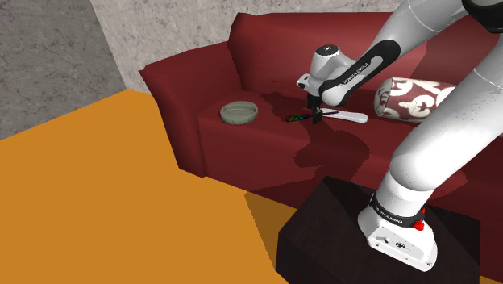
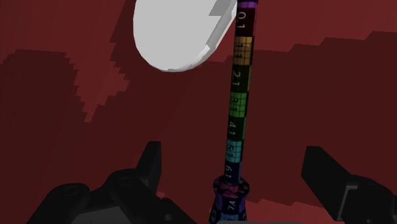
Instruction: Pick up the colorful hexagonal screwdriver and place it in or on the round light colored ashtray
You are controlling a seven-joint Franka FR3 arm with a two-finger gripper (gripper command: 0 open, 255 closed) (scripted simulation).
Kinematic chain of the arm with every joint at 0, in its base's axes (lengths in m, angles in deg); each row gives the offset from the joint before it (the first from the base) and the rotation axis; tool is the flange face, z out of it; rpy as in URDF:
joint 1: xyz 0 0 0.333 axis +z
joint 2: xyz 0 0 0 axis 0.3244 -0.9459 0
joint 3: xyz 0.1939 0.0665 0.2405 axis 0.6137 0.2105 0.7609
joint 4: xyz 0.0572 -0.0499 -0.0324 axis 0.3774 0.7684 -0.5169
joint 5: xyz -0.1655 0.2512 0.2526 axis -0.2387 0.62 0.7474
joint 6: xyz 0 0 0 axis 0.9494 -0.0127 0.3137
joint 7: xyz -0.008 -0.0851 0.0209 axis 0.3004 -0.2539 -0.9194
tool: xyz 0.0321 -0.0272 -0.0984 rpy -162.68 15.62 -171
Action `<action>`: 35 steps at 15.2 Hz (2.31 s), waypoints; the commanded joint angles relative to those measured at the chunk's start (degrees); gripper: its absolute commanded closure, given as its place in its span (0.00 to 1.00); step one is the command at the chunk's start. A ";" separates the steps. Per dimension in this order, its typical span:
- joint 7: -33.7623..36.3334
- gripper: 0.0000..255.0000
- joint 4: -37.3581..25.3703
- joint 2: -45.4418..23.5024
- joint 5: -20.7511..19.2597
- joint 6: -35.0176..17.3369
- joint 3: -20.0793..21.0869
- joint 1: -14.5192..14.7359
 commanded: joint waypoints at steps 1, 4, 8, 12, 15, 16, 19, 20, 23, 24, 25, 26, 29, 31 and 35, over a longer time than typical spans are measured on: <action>0.01 0.00 0.00 -0.02 -0.01 -0.03 0.00 0.00; 0.00 1.00 0.00 -0.01 -0.01 -0.02 0.00 0.00; 0.07 1.00 -0.01 -0.11 -0.03 -0.09 0.01 0.00; 0.06 1.00 0.02 -0.13 -0.08 -0.16 -0.02 -0.04; -0.96 1.00 -0.40 1.48 0.90 1.83 0.08 0.33; -1.42 1.00 -0.62 2.21 1.33 2.76 0.12 0.49; -2.70 1.00 -1.40 4.27 2.52 5.53 0.30 0.95; -3.09 1.00 -1.69 4.91 2.89 6.45 0.37 1.09; -4.21 1.00 -2.66 6.74 3.94 9.17 0.61 1.50; -4.56 1.00 -3.01 7.31 4.26 10.07 0.70 1.62; -4.90 1.00 -3.37 7.86 4.58 10.96 0.79 1.75; -5.23 1.00 -3.75 8.39 4.90 11.85 0.88 1.87; -6.17 1.00 -4.98 9.86 5.79 14.48 1.19 2.21; -6.77 1.00 -5.86 10.75 6.35 16.20 1.40 2.43; -6.70 1.00 -8.57 10.16 7.72 18.57 2.34 3.47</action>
